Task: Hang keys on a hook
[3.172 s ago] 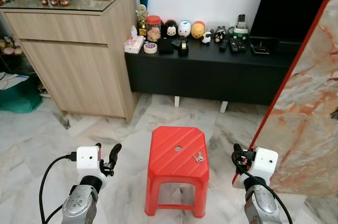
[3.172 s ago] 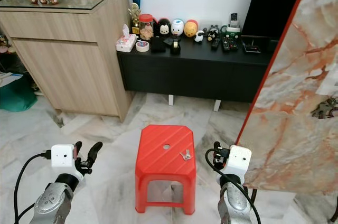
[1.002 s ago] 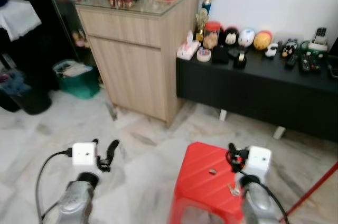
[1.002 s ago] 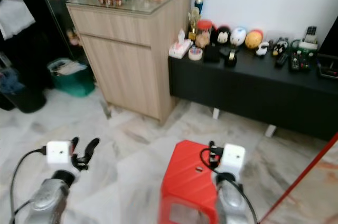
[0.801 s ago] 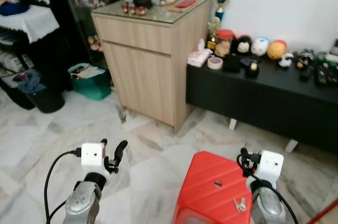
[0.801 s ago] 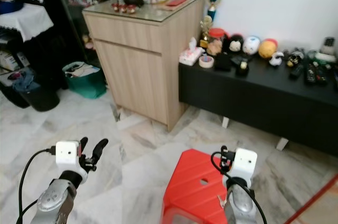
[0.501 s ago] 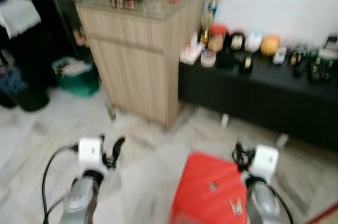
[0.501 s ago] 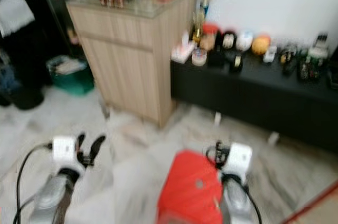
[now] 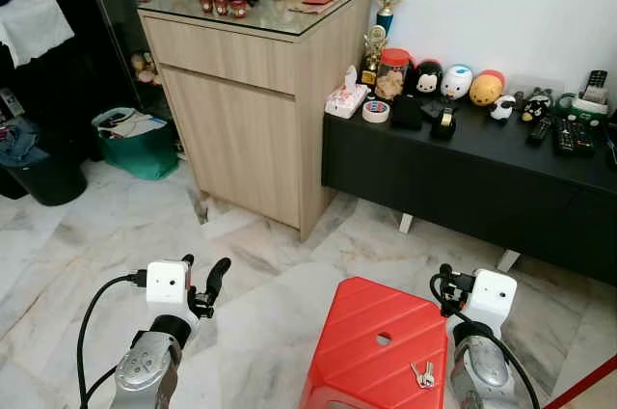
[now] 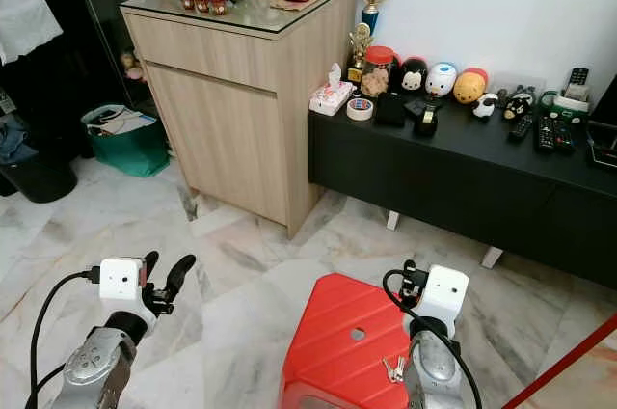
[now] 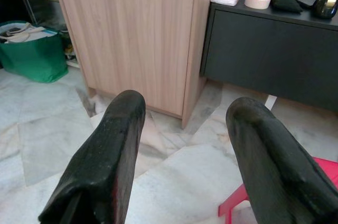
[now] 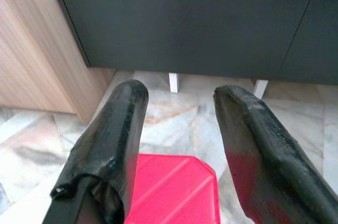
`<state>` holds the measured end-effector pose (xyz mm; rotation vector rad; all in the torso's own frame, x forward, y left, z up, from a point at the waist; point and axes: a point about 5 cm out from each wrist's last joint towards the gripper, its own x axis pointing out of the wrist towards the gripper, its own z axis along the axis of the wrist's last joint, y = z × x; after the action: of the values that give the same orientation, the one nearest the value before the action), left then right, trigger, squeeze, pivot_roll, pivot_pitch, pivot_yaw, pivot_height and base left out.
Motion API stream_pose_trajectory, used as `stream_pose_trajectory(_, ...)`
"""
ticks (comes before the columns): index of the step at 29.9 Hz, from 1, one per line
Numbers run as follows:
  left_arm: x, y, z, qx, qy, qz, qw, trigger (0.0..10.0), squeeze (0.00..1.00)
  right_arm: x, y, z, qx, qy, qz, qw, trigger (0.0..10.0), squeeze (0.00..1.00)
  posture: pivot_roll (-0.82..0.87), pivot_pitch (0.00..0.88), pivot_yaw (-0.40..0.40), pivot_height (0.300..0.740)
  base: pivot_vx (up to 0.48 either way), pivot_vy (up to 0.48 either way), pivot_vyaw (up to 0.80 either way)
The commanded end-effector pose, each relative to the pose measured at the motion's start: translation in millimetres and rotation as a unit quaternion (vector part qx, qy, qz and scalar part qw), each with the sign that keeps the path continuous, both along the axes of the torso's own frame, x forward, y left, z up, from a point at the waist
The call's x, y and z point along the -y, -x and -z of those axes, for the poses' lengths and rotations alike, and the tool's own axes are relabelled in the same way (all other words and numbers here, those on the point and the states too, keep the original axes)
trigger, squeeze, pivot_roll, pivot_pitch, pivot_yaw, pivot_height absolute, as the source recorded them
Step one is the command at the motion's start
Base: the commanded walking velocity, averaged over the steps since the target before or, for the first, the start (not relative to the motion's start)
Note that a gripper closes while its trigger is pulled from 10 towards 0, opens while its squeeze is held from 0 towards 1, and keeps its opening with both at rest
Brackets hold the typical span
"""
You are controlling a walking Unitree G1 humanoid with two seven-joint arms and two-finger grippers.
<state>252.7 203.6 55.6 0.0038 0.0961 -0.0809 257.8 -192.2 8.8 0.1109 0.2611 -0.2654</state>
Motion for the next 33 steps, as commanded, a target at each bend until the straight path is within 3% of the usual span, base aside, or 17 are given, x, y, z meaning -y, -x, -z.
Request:
stream_pose_trajectory(1, -1.5, 0.9, 2, -0.005, 0.0, -0.002, 1.0, 10.0, 0.0, -0.8, -0.6, 2, -0.012, 0.004, -0.003, 1.0, 10.0, 0.0, 0.04, 0.0, -0.007, 0.711, 0.0, 0.0, 0.0)
stream_pose_trajectory(13, -2.5, 0.8, 4, -0.009, -0.001, -0.005, 1.0, 10.0, 0.0, -0.7, -0.9, 3, -0.018, 0.006, -0.005, 1.0, 10.0, 0.0, 0.04, 0.0, -0.008, 0.652, 0.0, 0.0, 0.0)
stream_pose_trajectory(26, -4.3, 4.0, 5, -0.013, -0.004, -0.008, 1.0, 10.0, 0.0, -3.2, -2.8, 3, -0.017, 0.01, -0.017, 1.0, 10.0, 0.0, 0.05, 0.0, -0.01, 0.647, 0.0, 0.0, 0.0)
stream_pose_trajectory(33, -4.0, 3.7, 5, -0.014, -0.005, -0.008, 1.0, 10.0, 0.0, -14.3, -3.9, 17, -0.08, 0.009, -0.068, 0.994, 10.0, 0.0, 0.04, 0.0, -0.007, 0.647, 0.0, 0.0, 0.0)
